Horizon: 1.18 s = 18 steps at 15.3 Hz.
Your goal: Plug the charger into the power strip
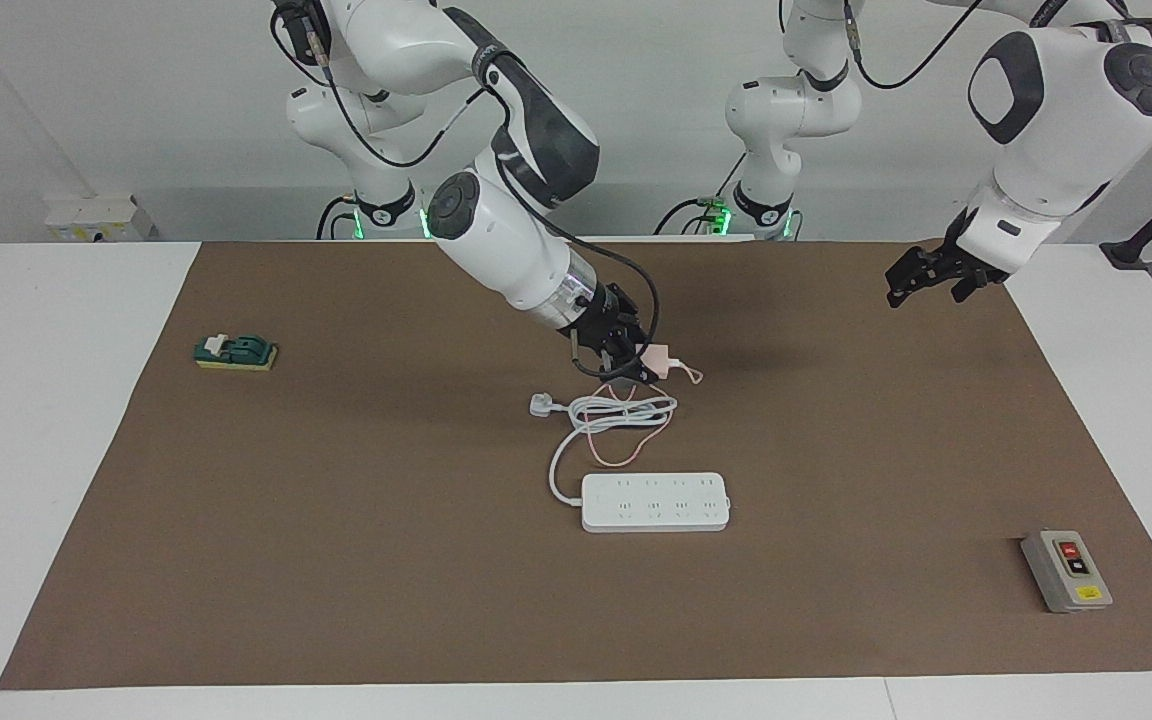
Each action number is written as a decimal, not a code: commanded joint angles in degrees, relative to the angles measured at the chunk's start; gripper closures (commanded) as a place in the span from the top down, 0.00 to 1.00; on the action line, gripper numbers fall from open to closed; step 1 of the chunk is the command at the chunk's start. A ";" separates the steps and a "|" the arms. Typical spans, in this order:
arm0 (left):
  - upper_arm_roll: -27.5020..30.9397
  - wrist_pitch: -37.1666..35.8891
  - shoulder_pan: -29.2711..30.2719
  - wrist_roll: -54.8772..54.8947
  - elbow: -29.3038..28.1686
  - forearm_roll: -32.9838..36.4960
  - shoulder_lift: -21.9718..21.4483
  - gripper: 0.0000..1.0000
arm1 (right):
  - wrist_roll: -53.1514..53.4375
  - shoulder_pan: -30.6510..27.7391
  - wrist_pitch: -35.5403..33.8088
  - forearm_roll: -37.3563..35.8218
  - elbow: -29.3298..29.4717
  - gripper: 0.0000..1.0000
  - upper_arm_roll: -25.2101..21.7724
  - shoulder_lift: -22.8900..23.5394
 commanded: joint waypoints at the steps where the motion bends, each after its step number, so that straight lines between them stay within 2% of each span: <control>1: -0.32 -0.38 0.45 -0.02 -0.28 0.34 -0.93 1.00 | 0.39 -0.72 -0.41 1.44 -0.33 0.00 0.26 -0.55; 10: -0.24 -0.21 0.45 -0.11 0.50 0.43 -0.67 1.00 | 0.30 -1.60 -2.08 1.44 0.20 0.00 0.26 -0.64; 13: -0.06 3.39 1.15 -0.02 -0.01 -0.09 -0.67 1.00 | 0.21 -1.60 -2.95 1.35 0.11 0.00 0.08 -0.55; 14: -0.06 3.75 2.46 0.68 -0.01 -1.83 -0.58 1.00 | 0.21 -1.68 -3.22 1.35 0.11 0.00 0.08 -0.55; 18: -0.06 4.28 8.00 5.16 0.69 -19.92 2.66 1.00 | 0.21 -1.69 -3.31 1.35 0.20 0.00 -0.01 -0.64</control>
